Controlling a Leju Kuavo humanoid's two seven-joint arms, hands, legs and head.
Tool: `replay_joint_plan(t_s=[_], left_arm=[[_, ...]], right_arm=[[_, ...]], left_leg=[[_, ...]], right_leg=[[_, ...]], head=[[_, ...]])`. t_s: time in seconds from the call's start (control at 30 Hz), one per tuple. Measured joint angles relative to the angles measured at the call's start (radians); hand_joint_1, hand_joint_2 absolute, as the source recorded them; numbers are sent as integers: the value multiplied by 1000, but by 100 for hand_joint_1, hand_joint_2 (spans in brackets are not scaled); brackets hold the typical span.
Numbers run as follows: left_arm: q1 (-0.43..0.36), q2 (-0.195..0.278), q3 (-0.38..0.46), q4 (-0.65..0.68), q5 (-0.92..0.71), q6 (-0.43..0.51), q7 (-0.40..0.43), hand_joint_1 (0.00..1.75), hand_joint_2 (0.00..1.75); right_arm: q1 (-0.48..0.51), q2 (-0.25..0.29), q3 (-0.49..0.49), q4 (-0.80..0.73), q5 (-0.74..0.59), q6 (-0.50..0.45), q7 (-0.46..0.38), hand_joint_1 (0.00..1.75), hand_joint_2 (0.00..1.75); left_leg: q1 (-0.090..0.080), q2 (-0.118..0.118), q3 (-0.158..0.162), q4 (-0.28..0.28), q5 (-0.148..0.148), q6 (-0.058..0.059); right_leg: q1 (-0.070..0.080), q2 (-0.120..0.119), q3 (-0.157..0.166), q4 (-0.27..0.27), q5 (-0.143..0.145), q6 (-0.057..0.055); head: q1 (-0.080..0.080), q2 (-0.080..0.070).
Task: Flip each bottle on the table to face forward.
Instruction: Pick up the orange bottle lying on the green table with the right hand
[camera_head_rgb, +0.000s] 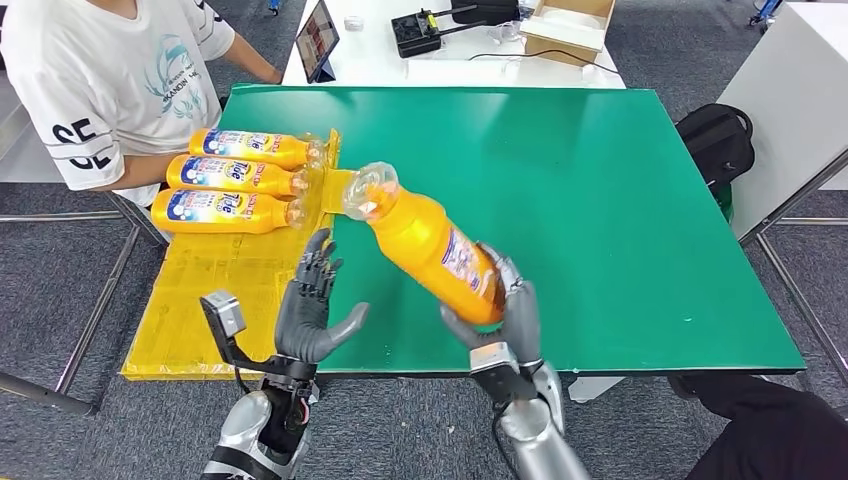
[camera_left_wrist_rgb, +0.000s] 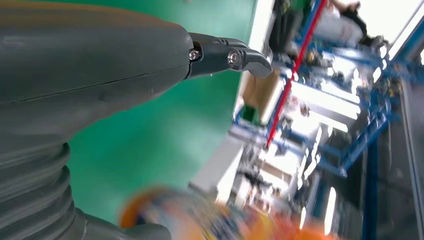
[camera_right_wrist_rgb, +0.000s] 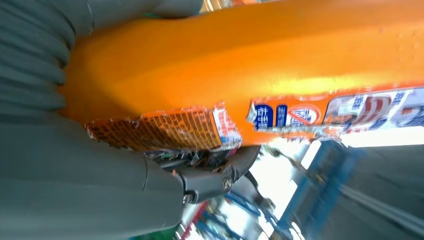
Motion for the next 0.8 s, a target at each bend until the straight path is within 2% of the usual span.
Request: replay_joint_plan(t_s=[0.2, 0.6, 0.8], left_arm=[[-6, 0, -55, -2, 8, -9, -1, 0, 175], [-6, 0, -73, -7, 9, -10, -1, 0, 175], [-6, 0, -88, -12, 16, -20, -2, 0, 175]], right_arm=[[27, 28, 39, 89, 3, 2, -4, 175, 175], [27, 35, 51, 141, 2, 4, -4, 175, 175], [15, 52, 59, 193, 3, 39, 5, 175, 175]], left_leg=[[0, 0, 0, 0, 0, 0], [0, 1, 0, 0, 0, 0], [0, 1, 0, 0, 0, 0]], right_leg=[[0, 0, 0, 0, 0, 0], [0, 0, 0, 0, 0, 0], [0, 0, 0, 0, 0, 0]], head=[[0, 0], [0, 0], [-1, 0]])
